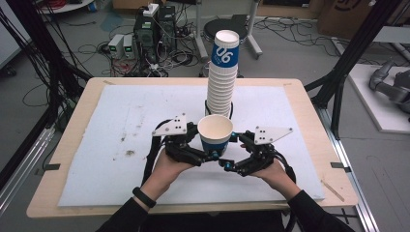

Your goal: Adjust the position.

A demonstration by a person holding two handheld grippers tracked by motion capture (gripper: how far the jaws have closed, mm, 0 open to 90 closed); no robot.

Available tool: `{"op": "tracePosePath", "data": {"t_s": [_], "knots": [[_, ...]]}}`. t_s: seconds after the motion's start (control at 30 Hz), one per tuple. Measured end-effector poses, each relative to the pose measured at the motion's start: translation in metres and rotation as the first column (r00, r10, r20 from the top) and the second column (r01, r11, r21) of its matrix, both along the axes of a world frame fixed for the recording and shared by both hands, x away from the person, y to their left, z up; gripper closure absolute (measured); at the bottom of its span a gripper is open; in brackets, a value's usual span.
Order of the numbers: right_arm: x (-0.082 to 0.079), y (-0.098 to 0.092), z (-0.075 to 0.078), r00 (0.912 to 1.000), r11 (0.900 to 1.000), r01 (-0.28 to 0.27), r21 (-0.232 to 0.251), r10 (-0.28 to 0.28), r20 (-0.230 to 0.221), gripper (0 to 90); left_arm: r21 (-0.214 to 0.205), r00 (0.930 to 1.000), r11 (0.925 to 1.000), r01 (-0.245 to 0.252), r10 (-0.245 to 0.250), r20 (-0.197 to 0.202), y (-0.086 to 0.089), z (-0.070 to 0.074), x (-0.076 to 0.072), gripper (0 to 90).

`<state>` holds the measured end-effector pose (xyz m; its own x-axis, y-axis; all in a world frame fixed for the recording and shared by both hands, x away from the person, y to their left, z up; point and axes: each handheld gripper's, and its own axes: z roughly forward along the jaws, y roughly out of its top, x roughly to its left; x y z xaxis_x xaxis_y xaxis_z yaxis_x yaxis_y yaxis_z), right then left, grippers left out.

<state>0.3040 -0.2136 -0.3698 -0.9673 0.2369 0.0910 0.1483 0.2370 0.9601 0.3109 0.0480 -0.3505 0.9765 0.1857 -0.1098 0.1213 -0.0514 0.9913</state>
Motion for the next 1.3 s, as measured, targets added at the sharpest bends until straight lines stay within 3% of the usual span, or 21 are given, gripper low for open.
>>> {"op": "tracePosePath", "data": {"t_s": [0.3,0.37,0.47,0.7,0.87,1.17,1.3], "knots": [[-0.001,0.007,-0.005,0.9987,0.9993,-0.022,0.028,0.024,-0.045,19.0,0.015,0.9996,0.9995,0.028,-0.028,-0.004,-0.009,-0.004,-0.003,26.0],[-0.001,0.006,-0.005,0.9982,0.9989,-0.028,0.038,0.029,-0.051,26.2,0.014,0.9995,0.9994,0.031,-0.031,-0.002,-0.01,-0.005,-0.003,26.0],[-0.002,0.006,-0.006,0.9986,0.9985,-0.025,0.048,0.028,-0.046,29.4,0.012,0.9994,0.9994,0.033,-0.033,-0.008,-0.011,-0.006,-0.004,26.0],[-0.001,0.006,-0.007,0.9986,0.9986,-0.036,0.039,0.038,-0.038,30.3,0.033,0.9996,0.9991,0.028,-0.028,0.007,-0.012,-0.006,-0.005,24.1],[-0.001,0.006,-0.008,0.9988,0.999,-0.036,0.026,0.037,-0.032,30.3,0.056,0.9997,0.9983,0.017,-0.018,0.019,-0.013,-0.001,-0.007,17.2],[-0.002,0.009,-0.01,0.9983,0.9988,-0.048,0.007,0.048,-0.034,30.4,0.04,0.9995,0.9991,0.014,-0.015,0.029,-0.008,0.007,-0.008,14.9],[-0.002,0.012,-0.012,0.998,0.9984,-0.056,-0.007,0.055,-0.03,30.4,0.035,0.9993,0.9991,0.023,-0.024,0.029,-0.006,0.008,-0.007,18.9]]}}
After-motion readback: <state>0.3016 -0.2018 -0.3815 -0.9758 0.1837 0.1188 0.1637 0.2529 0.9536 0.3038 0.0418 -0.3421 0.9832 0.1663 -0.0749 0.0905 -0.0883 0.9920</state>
